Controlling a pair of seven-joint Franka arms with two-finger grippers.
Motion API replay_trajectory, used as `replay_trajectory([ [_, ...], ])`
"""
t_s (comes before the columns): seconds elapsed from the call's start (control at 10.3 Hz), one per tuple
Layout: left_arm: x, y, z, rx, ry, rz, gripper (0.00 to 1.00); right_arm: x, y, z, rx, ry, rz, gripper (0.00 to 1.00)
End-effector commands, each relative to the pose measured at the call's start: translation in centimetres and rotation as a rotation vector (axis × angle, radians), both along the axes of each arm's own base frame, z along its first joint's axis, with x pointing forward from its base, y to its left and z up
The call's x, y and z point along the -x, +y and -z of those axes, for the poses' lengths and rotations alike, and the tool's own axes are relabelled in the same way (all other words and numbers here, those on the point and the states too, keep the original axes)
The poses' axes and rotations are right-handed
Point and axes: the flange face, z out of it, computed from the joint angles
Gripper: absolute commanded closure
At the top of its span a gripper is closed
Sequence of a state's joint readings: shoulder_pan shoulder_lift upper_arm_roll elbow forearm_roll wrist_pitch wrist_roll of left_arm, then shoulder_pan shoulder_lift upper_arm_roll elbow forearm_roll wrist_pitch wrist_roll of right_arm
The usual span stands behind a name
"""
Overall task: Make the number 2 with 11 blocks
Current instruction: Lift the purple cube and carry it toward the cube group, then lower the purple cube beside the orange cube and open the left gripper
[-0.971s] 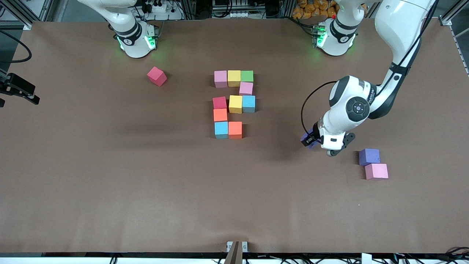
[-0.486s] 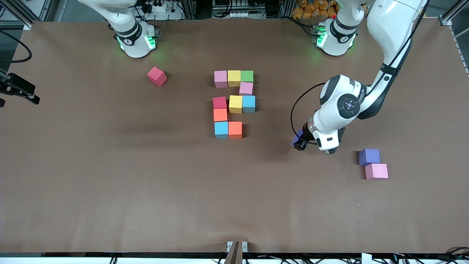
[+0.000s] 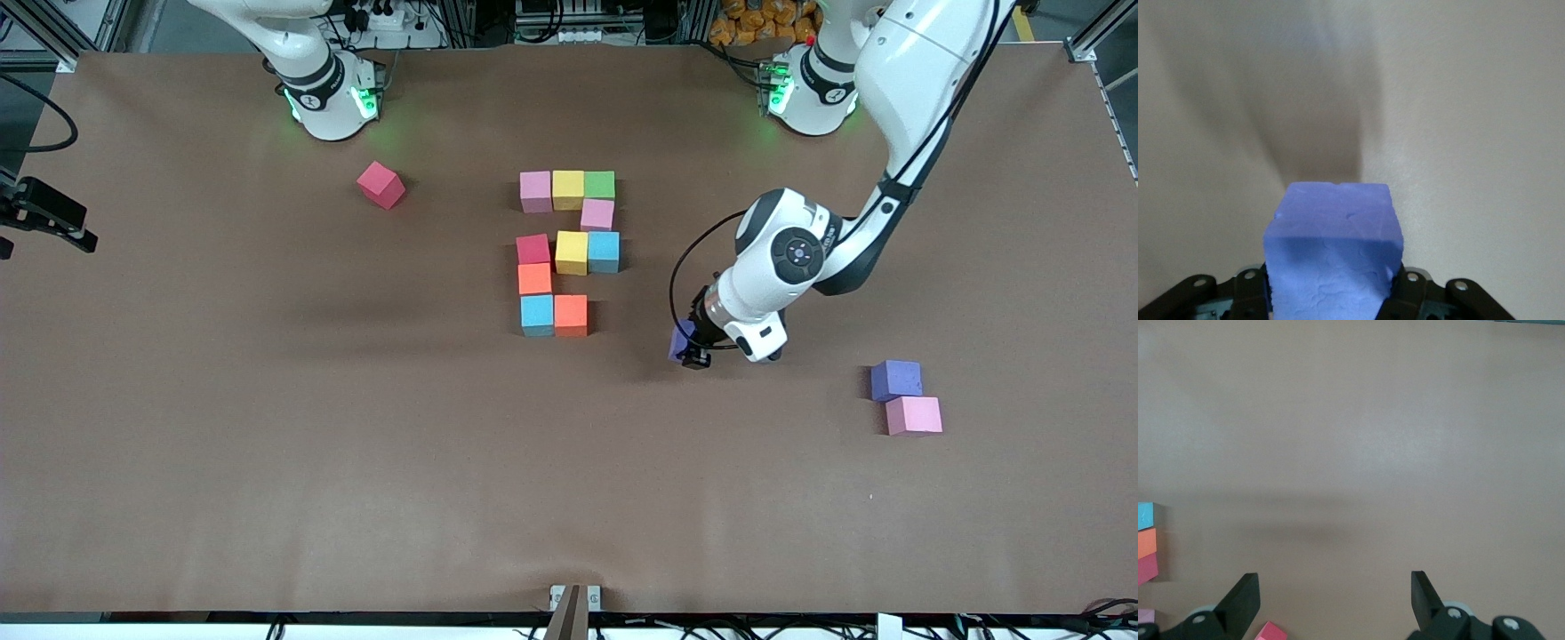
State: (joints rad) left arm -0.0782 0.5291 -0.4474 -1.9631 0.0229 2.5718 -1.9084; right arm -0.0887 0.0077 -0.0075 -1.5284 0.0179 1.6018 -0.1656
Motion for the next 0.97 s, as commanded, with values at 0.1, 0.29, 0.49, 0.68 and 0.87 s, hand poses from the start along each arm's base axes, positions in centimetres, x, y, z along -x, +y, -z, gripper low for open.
replay_trajectory([
  [0.1,1.3,-3.1,0.1,0.017,0.045,-0.186,0.57,0.0,-0.1,-0.2,-0.012,0.002,0.010,0.00],
  [0.29,2.3,-4.8,0.4,0.023,0.061,-0.226,0.57,0.0,-0.1,-0.2,-0.012,0.002,0.010,0.00],
  [0.49,3.2,-6.1,1.1,0.028,0.070,-0.247,0.57,0.1,-0.1,-0.1,-0.012,0.005,0.009,0.00],
  [0.68,4.4,-7.8,2.1,0.041,0.074,-0.252,0.57,0.1,-0.1,-0.1,-0.012,0.005,0.010,0.00],
  [0.87,4.8,-8.6,2.6,0.054,0.067,-0.252,0.57,0.1,0.0,-0.1,-0.012,0.006,0.009,0.00],
])
